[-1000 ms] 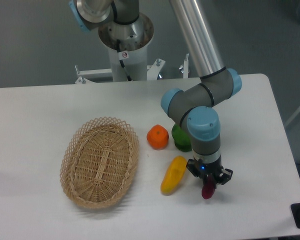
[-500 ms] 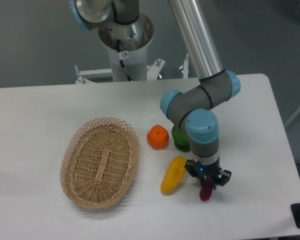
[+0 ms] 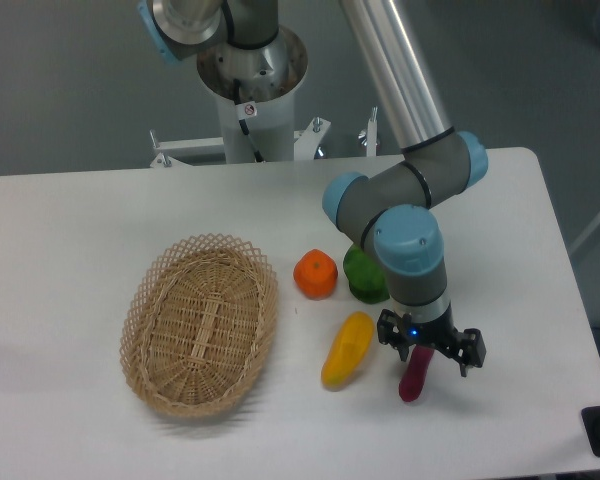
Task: Place the sweet potato on the table
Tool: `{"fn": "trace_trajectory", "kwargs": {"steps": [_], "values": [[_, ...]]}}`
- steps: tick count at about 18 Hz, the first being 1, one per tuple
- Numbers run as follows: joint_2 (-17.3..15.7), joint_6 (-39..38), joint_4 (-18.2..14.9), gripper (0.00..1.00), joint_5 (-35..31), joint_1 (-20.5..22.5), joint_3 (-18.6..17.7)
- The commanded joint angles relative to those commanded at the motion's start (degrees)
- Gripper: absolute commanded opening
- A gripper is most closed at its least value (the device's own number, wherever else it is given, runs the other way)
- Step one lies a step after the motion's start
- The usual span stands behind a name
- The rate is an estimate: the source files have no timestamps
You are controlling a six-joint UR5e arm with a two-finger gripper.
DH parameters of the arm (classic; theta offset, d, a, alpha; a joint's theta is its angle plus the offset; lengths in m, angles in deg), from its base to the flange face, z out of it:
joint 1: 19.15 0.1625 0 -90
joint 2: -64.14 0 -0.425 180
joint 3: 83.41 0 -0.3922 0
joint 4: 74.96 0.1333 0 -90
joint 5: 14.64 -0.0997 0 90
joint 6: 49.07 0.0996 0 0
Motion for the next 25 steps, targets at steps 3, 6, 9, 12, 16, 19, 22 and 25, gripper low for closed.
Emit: {"fn": "trace_trajectory", "kwargs": {"steps": [3, 6, 9, 12, 16, 19, 22, 25], "values": [[-0.17, 0.0, 0.26, 1.0, -0.52, 0.0, 1.22], [-2.98, 2.01, -0.79, 1.0, -2.55, 0.44, 1.76], [-6.93, 10.6, -7.45, 1.0, -3.95, 1.67, 0.97], [-10.01, 13.36, -10.45, 1.0, -3.87, 3.86, 0.79], [-14.32, 21.5, -23.6, 1.0, -1.59, 8.08, 3.07], [-15.64, 30.74, -30.49, 1.0, -0.45, 11.15, 4.22], [-17.23, 34.62, -30.85, 1.0, 5.08, 14.14, 3.6], [-17.84, 36.29, -31.03, 1.0, 7.12, 15.38, 3.52]]}}
